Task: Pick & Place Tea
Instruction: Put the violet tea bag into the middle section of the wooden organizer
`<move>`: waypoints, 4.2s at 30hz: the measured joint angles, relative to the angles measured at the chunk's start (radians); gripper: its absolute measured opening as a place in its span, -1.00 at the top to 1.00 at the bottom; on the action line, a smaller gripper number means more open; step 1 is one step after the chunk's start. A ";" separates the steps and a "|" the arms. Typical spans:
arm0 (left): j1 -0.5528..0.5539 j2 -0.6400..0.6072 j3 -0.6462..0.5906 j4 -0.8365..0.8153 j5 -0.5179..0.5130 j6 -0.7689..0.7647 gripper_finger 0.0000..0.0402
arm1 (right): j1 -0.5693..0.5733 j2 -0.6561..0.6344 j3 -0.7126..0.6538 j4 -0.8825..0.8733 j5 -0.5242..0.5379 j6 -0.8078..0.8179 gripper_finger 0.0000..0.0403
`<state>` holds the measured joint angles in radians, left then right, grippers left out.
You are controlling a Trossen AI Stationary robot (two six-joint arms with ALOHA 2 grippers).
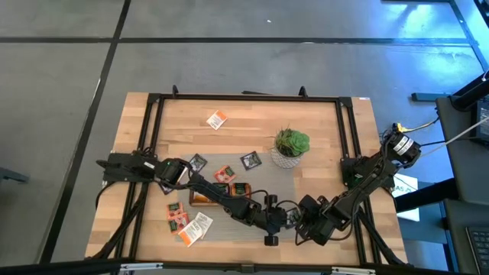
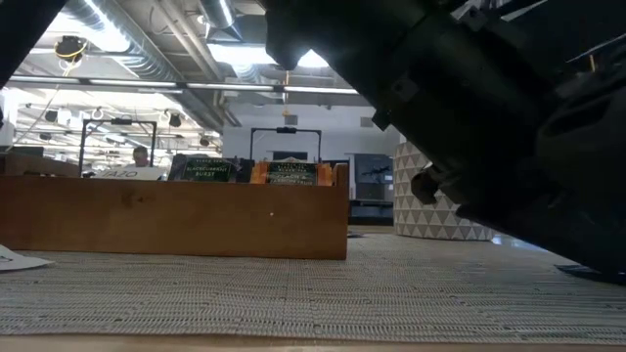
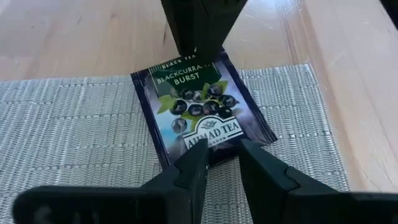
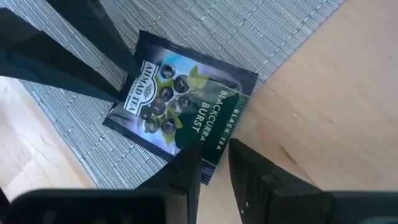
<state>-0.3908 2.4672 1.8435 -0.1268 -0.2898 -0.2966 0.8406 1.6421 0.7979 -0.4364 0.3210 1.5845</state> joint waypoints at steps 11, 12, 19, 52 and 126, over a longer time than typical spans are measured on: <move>-0.009 0.000 0.001 -0.030 0.013 -0.007 0.56 | 0.027 -0.050 0.000 -0.086 0.068 -0.008 0.59; -0.010 0.000 0.000 -0.036 0.012 -0.008 0.56 | 0.031 -0.056 0.000 -0.095 0.075 -0.008 0.59; -0.014 0.001 -0.001 -0.047 0.013 -0.021 0.56 | 0.032 -0.061 0.000 -0.082 0.030 -0.001 0.59; -0.016 0.001 -0.003 -0.048 0.015 -0.023 0.56 | 0.039 -0.093 -0.016 0.053 0.187 0.056 -0.12; -0.153 -0.395 -0.004 -0.614 -0.365 -0.062 0.56 | -0.010 -0.180 0.052 0.158 0.145 -0.410 0.98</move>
<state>-0.5442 2.0717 1.8393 -0.7405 -0.6549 -0.3586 0.8303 1.4622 0.8499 -0.2785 0.4660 1.1744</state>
